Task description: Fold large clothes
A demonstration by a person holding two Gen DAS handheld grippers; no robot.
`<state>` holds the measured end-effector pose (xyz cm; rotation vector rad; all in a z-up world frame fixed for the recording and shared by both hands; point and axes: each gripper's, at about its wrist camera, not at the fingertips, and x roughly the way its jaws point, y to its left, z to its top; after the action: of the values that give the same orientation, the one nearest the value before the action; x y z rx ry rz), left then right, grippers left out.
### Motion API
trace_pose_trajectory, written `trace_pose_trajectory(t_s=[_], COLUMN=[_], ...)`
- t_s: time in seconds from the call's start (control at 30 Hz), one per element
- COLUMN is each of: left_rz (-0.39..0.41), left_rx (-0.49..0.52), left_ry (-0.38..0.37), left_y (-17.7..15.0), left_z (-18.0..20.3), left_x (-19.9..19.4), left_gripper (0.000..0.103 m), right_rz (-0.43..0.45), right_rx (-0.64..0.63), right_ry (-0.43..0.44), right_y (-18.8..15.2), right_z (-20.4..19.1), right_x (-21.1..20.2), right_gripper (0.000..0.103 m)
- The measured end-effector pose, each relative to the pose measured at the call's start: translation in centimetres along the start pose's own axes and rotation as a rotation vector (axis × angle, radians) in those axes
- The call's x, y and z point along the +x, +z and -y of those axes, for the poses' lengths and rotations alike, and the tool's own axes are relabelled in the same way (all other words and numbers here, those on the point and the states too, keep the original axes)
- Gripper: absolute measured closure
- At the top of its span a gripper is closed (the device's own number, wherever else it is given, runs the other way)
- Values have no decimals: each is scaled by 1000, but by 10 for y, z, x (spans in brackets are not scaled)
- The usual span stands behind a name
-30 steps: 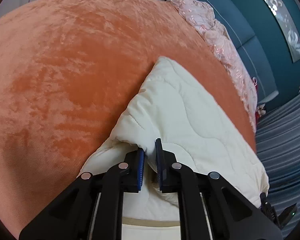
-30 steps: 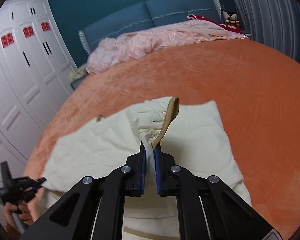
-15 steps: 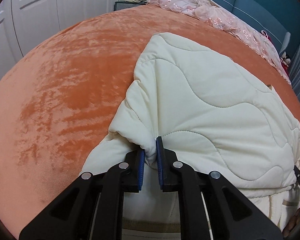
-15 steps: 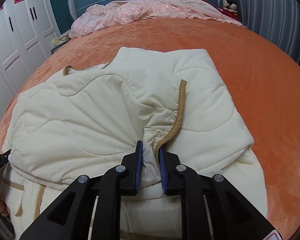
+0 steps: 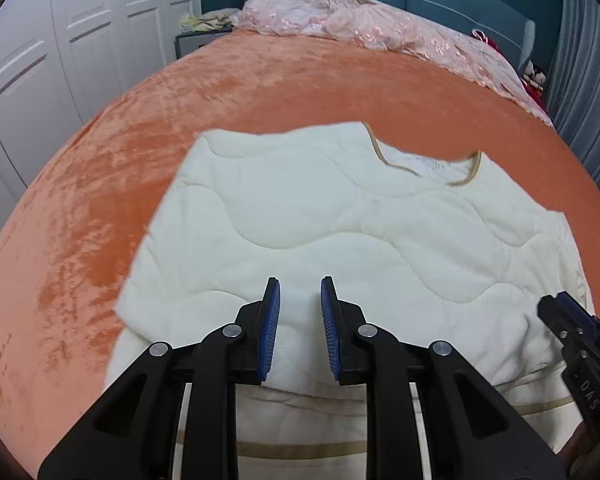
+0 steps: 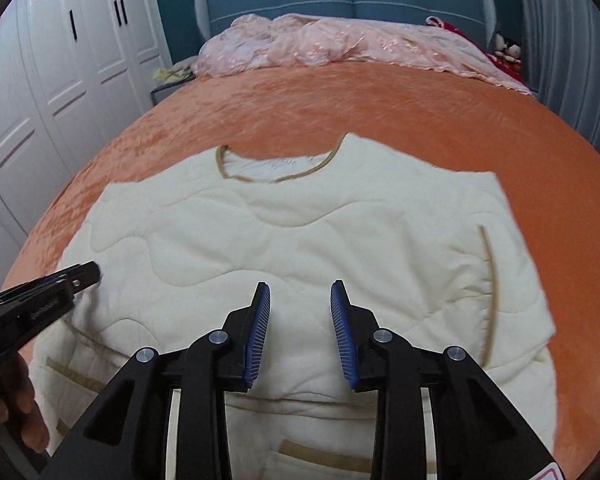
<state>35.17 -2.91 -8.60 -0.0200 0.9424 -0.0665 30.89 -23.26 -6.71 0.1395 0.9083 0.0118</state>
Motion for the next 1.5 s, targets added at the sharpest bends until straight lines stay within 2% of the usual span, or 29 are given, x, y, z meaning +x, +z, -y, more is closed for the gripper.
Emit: trace_pose_trajectory(t_s=[0.07, 0.17, 0.37, 0.6, 0.67, 0.73, 0.8, 0.87, 1.0, 1.1, 1.17, 1.27, 1.43, 1.5], left_rz=[-19, 24, 84, 101, 85, 92, 121, 117, 43, 21, 31, 74, 42, 34], left_rx=[25, 75, 71, 71, 34, -7, -21, -42, -33, -18, 19, 23, 14, -10], left_ry=[29, 61, 58, 60, 2, -53, -45, -31, 61, 97, 127, 138, 114, 64], left_y=[-8, -22, -34, -34, -27, -14, 7, 30, 66, 71, 65, 53, 61, 70], left_z=[9, 15, 15, 15, 7, -7, -20, -32, -43, -48, -45, -45, -49, -56], left_x=[17, 31, 35, 32, 23, 9, -1, 4, 51, 77, 89, 94, 88, 73], left_gripper=[83, 82, 81, 81, 79, 75, 71, 68, 68, 68, 67, 66, 66, 65], right_rz=[-44, -12, 27, 35, 2, 10, 44, 26, -11, -17, 1, 15, -20, 13], right_rx=[-11, -33, -73, -57, -25, 26, 76, 134, 139, 60, 33, 26, 91, 147], right_ry=[-11, -30, -75, -53, -1, 58, 46, 31, -67, -105, -126, -130, -89, 7], right_y=[-10, -28, -35, -34, -24, -10, 7, 24, 36, 29, 23, 22, 31, 43], right_z=[-6, -7, -14, -10, -4, 8, 23, 39, 57, 52, 48, 48, 56, 53], right_x=[22, 32, 31, 30, 25, 12, 1, 7, 41, 60, 62, 62, 52, 32], right_gripper=[73, 73, 73, 72, 70, 70, 70, 69, 71, 71, 70, 69, 67, 64])
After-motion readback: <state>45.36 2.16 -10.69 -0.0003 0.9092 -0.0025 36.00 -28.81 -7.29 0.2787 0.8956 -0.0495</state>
